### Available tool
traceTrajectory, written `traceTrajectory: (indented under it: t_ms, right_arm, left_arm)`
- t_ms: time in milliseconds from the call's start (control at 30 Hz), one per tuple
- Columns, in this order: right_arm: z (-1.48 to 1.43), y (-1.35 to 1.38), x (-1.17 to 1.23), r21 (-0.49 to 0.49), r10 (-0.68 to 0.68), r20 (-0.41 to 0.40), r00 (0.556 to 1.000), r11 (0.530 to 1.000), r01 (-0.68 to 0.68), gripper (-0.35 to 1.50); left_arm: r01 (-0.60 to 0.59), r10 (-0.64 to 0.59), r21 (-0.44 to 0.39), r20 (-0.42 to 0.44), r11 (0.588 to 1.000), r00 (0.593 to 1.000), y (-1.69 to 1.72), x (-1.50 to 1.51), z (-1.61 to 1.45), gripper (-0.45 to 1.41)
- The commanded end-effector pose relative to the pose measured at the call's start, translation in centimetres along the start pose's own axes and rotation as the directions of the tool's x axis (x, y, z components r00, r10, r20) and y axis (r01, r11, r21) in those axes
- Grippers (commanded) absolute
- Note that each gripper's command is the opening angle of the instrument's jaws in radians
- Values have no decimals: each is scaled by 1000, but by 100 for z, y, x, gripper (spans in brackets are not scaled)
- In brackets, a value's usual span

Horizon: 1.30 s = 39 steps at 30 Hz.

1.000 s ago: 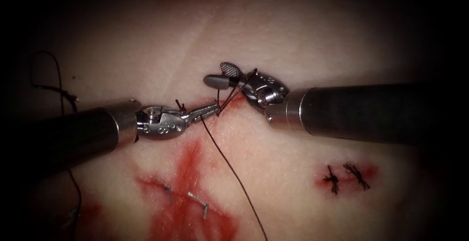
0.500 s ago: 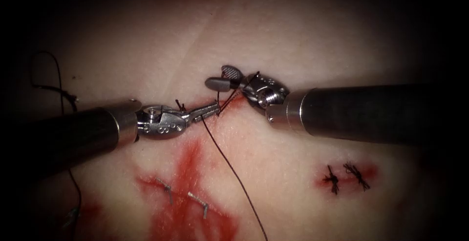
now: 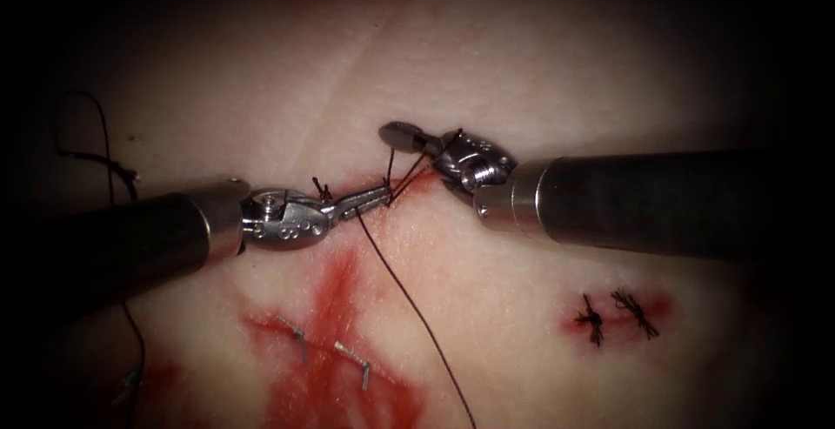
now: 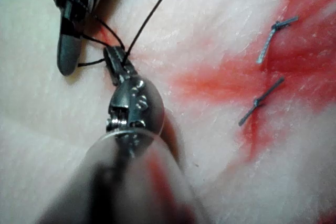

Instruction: Wound Closure

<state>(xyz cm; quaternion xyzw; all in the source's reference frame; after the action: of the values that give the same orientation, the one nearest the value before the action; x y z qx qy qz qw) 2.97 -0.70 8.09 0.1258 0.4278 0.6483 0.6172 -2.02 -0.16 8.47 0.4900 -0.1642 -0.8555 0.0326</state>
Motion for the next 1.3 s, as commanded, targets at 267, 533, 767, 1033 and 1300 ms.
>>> traceTrajectory:
  t_ms: [267, 533, 767, 1033, 1300]
  right_arm:
    - [-5, -17, -14, 71, -82, -21, 996, 994, 84, -35]
    - [-24, -25, -32, 145, -183, -77, 980, 970, 193, -35]
    - [-27, -21, -42, 156, -245, -113, 963, 953, 261, -35]
    - [-37, -15, -47, 173, -273, -135, 952, 940, 294, -35]
    - [-44, -20, -53, 196, -280, -152, 948, 932, 306, -35]
  left_arm:
    - [15, -15, -2, 17, 1000, 1000, -44, -2, -21, -45]
    - [49, -50, 14, 93, 999, 994, -129, -13, -52, -45]
    - [37, -40, 28, 128, 999, 991, -167, -28, -42, -45]
    - [52, -56, 30, 160, 998, 986, -231, -53, -39, -45]
    - [79, -85, 42, 165, 996, 983, -283, -66, -38, -45]
